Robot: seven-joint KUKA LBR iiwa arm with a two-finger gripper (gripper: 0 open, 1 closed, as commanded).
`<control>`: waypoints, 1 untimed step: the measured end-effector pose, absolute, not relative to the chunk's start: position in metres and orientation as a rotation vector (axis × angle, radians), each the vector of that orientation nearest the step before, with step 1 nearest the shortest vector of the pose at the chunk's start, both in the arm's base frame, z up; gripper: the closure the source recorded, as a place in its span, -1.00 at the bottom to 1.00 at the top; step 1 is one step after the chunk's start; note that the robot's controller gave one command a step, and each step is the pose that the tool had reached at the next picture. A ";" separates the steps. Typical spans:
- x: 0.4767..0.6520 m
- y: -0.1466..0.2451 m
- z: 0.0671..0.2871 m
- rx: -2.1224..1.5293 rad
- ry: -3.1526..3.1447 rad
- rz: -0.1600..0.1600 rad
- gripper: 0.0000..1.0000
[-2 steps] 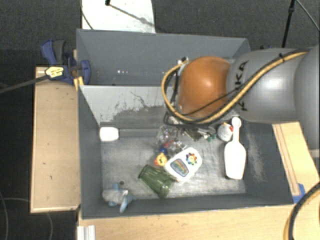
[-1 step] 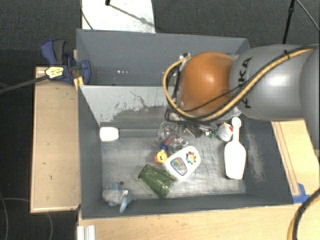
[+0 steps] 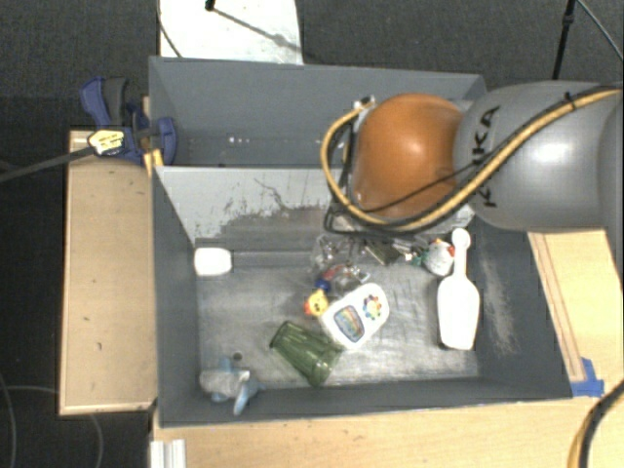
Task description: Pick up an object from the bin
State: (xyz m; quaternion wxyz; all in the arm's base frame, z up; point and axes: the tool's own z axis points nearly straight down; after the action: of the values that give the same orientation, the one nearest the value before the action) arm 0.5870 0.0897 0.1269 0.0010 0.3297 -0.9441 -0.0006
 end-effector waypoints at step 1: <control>0.588 0.090 0.154 1.034 -2.968 -0.001 1.00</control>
Offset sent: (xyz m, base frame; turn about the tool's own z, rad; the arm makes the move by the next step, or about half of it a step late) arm 0.0001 0.0000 0.0522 0.0000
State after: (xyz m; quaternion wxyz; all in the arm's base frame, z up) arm 0.5876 0.0898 0.1537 -0.0005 0.3289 -0.9444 -0.0004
